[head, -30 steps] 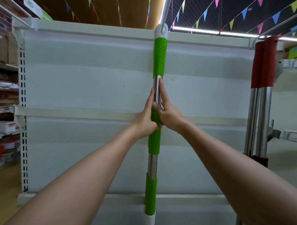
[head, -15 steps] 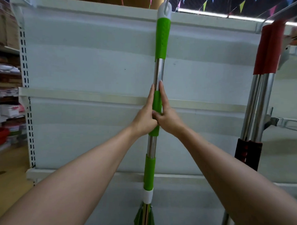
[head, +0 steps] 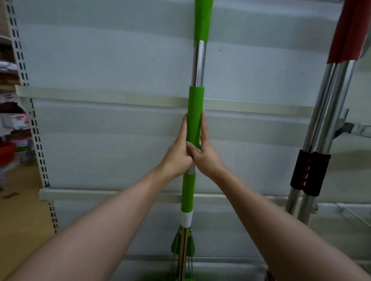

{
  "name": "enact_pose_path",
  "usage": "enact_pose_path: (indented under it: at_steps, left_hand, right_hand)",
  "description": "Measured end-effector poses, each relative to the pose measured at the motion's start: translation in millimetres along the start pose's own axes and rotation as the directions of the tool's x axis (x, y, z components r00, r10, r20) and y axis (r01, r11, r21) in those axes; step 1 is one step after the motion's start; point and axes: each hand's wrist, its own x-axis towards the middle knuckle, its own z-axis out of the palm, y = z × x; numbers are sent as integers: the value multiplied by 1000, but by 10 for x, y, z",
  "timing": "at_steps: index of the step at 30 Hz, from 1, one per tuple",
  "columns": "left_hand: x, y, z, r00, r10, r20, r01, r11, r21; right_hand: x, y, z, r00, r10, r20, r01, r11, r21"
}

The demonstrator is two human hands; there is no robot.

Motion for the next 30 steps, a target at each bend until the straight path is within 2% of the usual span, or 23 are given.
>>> enact_pose_path:
  at_steps: [4,9,15,22,27,30]
  left_hand:
    - [-143,-179,135,995,-65,77,66,998,-7]
    - [-410,-444,285,983,-121,136,124,992,-19]
    - [-483,-454,255,979,-121,167,125,992,-13]
    - [-568,-464,253,949,-215,230,202,976,82]
    - [-757,-402,188,936,-201,288,149,969,195]
    - [-1037,-456,117,903,-334,270,252,921,298]
  right_hand:
    - [-129,206,101,996,76,54,-80,992,94]
    - [-395,486,250,971,196,135,-203,979,36]
    - [-422,545,240,963,227,146,-229,973,-6]
    - [-483,542,283,952,280,124,-266,957,-119]
    - [-633,508,236,947,293,133,-269,948,-171]
    - [-951,634,164,936,347,61,-330,924,-195]
